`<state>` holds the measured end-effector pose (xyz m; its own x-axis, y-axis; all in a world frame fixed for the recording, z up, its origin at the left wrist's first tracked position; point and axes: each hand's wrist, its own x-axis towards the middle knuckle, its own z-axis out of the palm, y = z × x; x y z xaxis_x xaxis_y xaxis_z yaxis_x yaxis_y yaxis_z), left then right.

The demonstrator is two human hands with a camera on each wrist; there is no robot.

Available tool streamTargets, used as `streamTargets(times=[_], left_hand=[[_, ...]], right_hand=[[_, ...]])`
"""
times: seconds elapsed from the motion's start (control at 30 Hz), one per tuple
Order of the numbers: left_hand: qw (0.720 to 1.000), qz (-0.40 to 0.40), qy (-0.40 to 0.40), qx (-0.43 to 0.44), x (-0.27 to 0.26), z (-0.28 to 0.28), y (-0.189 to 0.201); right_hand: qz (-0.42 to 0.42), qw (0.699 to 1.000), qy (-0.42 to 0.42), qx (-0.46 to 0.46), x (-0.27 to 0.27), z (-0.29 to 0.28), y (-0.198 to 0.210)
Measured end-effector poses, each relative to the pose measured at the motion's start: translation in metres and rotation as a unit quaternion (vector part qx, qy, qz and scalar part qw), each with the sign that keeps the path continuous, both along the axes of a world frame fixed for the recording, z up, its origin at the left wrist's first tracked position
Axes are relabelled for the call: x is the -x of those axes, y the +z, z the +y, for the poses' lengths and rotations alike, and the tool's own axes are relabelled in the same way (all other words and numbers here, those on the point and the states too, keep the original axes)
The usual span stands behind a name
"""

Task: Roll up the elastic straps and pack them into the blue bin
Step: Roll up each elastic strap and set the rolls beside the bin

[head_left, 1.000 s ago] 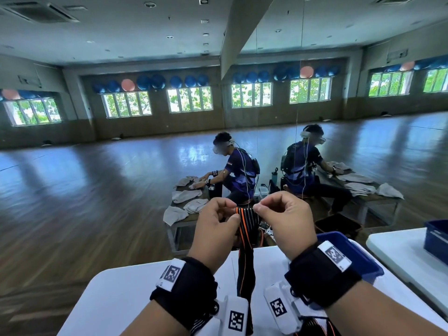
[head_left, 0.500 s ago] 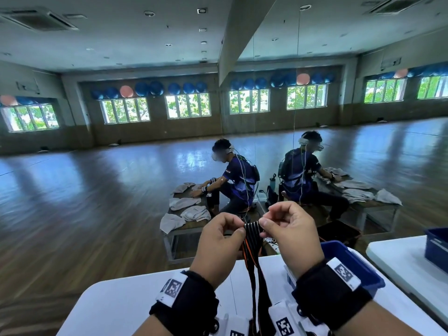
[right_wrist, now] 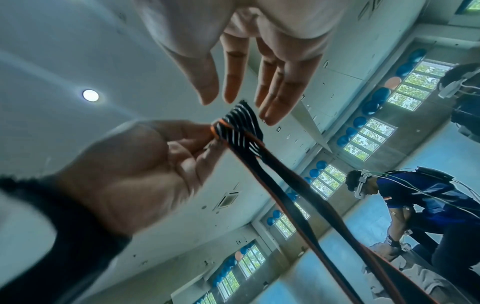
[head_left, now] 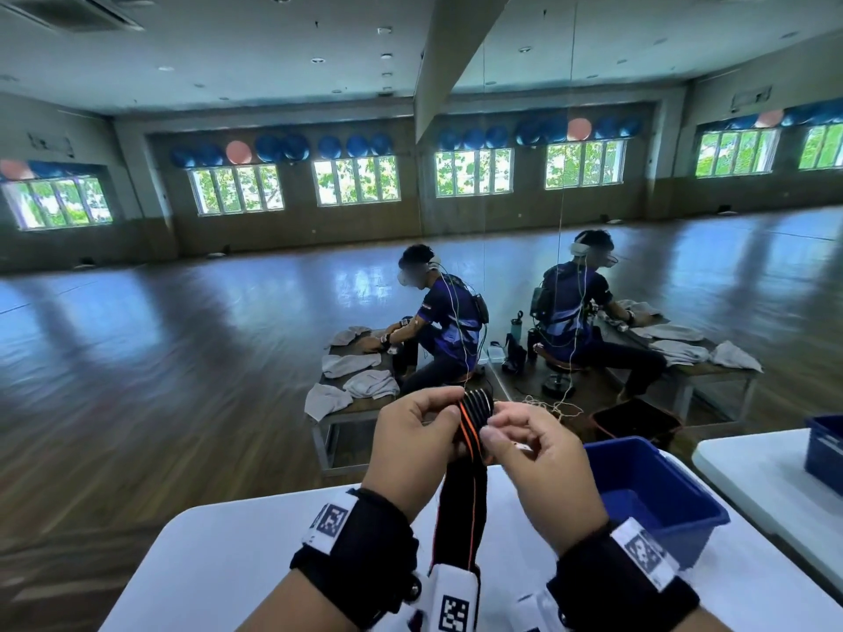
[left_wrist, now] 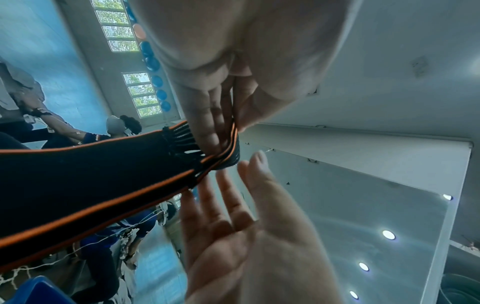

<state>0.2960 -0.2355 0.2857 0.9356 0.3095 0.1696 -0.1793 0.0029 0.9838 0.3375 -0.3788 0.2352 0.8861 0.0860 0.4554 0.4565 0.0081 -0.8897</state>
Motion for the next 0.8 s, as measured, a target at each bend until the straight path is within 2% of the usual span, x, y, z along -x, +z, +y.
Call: streamTargets(times=[0.13,0.27,0.4,0.43,0.5,0.57,0.6,0.63,0.7,0.8], left_hand=[[0.999,0.005,-0.019,0.037,-0.001,0.0,0.004],[0.998,-0.013,-0.038,0.047,0.001,-0.001,0.006],[0.999,-0.021,-0.038,0.027,0.002,0.003,0.005],[0.999,-0.032,-0.031,-0.001,0.001,0.006,0.003],[0.986,-0.088,0.025,-0.142,0.0,0.014,-0.007],[0.929,-0.155,0.109,-0.319,0.003,0.022,-0.019],[0.904,-0.169,0.136,-0.368,0.005,0.025,-0.026],[0.895,-0.167,0.15,-0.385,0.007,0.026,-0.035],[0.92,-0.124,0.159,-0.336,0.01,0.029,-0.052],[0.972,-0.061,0.105,-0.199,0.012,0.029,-0.072]], right_hand=[[-0.006,0.999,0.03,0.036,0.02,0.008,-0.017],[-0.052,0.995,-0.03,0.073,0.019,0.014,-0.022],[-0.095,0.991,-0.066,0.067,0.014,0.015,-0.018],[-0.097,0.991,-0.076,0.061,0.013,0.015,-0.016],[-0.095,0.99,-0.092,0.057,0.012,0.015,-0.014],[-0.099,0.988,-0.094,0.067,0.012,0.015,-0.012],[-0.104,0.988,-0.093,0.072,0.013,0.015,-0.011],[-0.11,0.987,-0.091,0.075,0.014,0.015,-0.01],[-0.115,0.986,-0.086,0.081,0.017,0.017,-0.011],[-0.101,0.987,-0.09,0.087,0.018,0.018,-0.016]])
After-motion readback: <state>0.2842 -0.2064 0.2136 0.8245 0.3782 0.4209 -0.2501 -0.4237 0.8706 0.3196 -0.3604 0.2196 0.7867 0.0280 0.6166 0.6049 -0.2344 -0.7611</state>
